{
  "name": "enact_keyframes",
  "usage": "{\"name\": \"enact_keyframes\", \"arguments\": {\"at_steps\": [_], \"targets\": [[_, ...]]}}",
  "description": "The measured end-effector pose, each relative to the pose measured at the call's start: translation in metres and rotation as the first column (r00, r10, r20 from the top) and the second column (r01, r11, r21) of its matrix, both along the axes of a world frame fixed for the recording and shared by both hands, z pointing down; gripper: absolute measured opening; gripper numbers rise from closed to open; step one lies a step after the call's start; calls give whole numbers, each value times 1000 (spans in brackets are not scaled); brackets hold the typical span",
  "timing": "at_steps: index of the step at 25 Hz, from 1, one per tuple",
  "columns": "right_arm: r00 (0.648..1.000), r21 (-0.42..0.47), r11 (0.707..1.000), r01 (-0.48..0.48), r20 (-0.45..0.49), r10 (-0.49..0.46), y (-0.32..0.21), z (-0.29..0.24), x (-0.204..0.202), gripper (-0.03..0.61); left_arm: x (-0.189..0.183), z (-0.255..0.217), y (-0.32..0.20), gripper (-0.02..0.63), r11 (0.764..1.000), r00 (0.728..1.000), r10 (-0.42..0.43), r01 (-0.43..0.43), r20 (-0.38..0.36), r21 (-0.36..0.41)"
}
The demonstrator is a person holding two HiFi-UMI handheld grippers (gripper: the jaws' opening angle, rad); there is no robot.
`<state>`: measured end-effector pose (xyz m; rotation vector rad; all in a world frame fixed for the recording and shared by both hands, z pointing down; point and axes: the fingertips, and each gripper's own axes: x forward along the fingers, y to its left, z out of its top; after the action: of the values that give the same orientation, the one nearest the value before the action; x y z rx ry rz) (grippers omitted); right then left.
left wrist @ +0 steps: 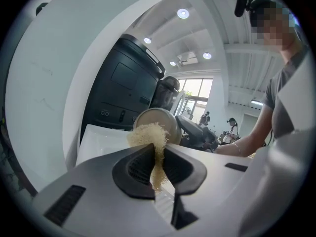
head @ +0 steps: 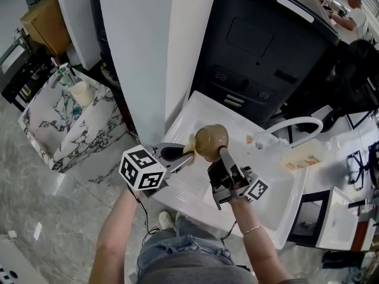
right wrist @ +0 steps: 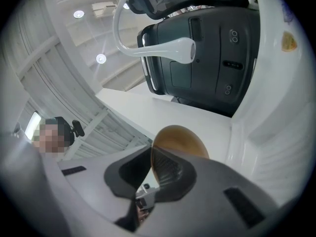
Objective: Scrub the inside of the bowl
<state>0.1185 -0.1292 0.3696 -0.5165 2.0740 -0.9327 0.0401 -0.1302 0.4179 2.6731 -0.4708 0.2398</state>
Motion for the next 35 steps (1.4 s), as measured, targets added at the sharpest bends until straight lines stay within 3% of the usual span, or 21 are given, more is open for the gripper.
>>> {"name": "enact_keyframes", "arguments": {"at_steps": [9,19,35], "targets": [[999,-9,1000,-28,-39,28,-10,4,-7,21,8,-13,13,44,1000,1000,-4,4,-25,12],[996,-30,999,-20,-84,18,-13,12,-15,21,18,-23,21,44,998,999,44,-44,9,40],[996,-48,999,-1,-92,-3,-13,17,-16,21,50,-23,49,44,972,973,226,-228,48,63]]}}
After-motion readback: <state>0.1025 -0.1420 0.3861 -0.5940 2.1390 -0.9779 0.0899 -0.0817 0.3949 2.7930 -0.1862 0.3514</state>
